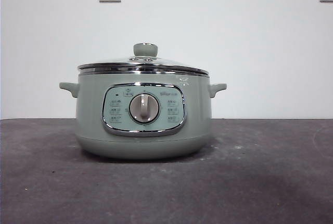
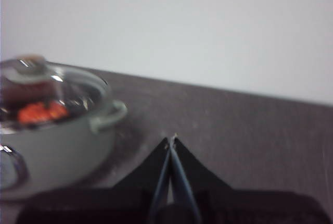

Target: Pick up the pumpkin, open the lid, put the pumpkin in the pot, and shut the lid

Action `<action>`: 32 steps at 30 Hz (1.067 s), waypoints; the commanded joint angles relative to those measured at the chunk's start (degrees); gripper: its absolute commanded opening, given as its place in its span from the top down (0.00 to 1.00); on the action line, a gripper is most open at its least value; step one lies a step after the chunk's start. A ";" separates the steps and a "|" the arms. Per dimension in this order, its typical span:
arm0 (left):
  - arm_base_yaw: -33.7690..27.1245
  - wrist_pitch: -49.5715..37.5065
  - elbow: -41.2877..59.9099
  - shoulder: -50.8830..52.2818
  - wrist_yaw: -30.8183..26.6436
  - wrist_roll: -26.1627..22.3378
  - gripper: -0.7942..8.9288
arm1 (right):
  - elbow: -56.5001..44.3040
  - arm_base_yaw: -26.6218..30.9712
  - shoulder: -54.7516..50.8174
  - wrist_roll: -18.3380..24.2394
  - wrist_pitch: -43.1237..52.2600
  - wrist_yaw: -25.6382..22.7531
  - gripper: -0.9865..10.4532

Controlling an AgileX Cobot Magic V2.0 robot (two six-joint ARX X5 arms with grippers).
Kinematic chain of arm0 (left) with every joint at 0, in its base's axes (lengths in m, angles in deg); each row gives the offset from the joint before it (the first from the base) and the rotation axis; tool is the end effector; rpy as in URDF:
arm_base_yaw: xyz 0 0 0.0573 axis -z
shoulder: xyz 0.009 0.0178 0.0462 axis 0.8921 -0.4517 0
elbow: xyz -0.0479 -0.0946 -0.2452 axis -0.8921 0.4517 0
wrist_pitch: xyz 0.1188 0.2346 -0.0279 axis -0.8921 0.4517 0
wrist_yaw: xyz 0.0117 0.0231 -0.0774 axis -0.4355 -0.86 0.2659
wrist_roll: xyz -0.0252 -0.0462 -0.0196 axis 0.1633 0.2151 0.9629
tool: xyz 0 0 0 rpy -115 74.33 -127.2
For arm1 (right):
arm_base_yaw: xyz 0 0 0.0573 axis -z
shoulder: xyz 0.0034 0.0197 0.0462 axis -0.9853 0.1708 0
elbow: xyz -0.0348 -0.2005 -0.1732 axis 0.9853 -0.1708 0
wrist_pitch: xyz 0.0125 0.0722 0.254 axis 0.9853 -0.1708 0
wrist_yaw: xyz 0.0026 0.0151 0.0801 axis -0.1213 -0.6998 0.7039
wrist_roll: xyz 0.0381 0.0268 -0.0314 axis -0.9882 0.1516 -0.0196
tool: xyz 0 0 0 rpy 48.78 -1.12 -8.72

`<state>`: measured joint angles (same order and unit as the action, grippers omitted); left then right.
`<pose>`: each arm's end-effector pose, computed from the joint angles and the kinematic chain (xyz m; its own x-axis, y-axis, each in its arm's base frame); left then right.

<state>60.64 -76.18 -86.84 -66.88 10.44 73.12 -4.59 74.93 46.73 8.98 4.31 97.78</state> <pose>0.1086 0.0004 0.1521 0.9830 -0.0904 -0.1599 0.0933 0.9956 0.0104 0.0977 0.0144 0.2315 0.9673 0.2519 -0.0302 -0.2537 0.9631 -0.0899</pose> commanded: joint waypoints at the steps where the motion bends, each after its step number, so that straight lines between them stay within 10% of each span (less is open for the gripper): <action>1: -0.20 -0.15 0.90 0.17 -0.04 0.57 0.92 | -6.99 0.07 -3.30 -3.63 4.42 -1.09 0.91; 32: -0.20 -0.15 0.90 0.17 -0.07 0.57 0.92 | -15.37 0.02 -6.23 -6.01 0.90 -5.42 0.91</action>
<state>60.64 -76.18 -86.84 -66.88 10.44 73.14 -19.41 74.93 40.65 3.67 5.81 92.47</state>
